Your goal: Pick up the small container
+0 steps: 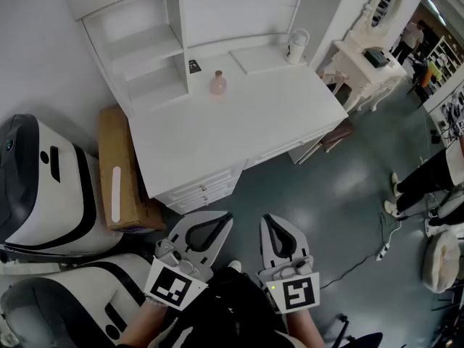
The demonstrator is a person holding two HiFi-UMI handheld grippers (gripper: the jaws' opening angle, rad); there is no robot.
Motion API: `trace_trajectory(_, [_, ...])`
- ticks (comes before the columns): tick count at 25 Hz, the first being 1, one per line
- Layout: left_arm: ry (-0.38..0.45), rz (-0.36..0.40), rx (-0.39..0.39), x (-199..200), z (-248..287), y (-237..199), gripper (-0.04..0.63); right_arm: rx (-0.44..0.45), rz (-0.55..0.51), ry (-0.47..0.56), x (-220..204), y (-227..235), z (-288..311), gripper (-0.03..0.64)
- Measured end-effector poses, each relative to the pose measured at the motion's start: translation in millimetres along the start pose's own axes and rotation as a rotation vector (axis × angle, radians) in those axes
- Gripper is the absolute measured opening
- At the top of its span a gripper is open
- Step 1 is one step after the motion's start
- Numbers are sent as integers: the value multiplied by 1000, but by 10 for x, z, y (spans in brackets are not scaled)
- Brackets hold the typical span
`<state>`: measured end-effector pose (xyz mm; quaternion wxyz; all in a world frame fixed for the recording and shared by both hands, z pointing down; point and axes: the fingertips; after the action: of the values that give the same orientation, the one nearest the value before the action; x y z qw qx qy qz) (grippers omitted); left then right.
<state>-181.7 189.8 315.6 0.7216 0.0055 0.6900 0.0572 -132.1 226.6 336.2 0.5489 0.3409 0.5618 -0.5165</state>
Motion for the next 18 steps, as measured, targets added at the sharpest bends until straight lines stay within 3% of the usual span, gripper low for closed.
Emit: trace_trajectory(18, [-26,14,8,34,131,282,0,6,36,43,-88,228,-294,2])
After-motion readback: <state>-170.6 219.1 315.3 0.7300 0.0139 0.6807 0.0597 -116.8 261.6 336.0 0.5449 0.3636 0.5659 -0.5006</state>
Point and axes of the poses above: the fingertips, and each gripper's own axes: z forward along the fingers, y to its right, x out of its top, and after that the axes turned 9 degrees about -z, right-handed
